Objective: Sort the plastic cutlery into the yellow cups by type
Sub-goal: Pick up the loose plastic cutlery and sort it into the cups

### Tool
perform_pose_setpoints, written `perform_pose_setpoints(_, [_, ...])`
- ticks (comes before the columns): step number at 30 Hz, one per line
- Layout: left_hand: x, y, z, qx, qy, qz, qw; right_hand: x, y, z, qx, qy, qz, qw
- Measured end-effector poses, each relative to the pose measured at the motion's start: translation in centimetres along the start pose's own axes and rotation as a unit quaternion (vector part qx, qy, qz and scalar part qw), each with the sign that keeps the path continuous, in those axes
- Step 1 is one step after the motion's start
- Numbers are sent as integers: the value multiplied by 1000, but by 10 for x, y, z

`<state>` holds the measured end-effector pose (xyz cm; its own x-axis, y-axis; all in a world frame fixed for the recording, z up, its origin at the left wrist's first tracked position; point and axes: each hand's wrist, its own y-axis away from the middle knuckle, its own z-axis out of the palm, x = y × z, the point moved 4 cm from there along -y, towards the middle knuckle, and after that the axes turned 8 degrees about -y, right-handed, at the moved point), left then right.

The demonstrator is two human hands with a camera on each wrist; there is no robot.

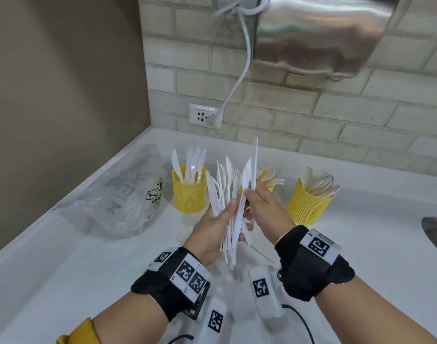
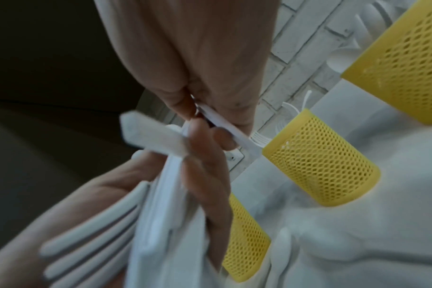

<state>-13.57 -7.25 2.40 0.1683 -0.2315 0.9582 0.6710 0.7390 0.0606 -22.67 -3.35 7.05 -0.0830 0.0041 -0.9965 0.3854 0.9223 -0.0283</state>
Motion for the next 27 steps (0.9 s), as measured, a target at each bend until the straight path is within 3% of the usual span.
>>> perform_pose_setpoints(3, [1,-5,-3,42,13,1,999,-3,2,-1,44,-73,-30,996])
perform_pose_setpoints(6, [0,-9,-14,96,19,-2,995,-13,-1,-13,126,-174,-93,972])
perform_pose_setpoints(8, [-1,-10,-17,101,-8,4,995,-18,-5,-16,120,-190,-108,968])
perform_pose_setpoints(14, [-3,-7,-10,76,-107,30,991,-5,-4,9,-3,29,-66,997])
perform_pose_setpoints(19, [0,-5,-7,100,-174,73,977,4,-10,12,-24,115,-46,992])
perform_pose_setpoints(22, [0,-5,-7,112,-195,99,969,5,-10,15,-40,98,-53,993])
perform_pose_setpoints(27, [-5,-5,-9,115,-200,91,969,-4,-14,5,38,52,-104,992])
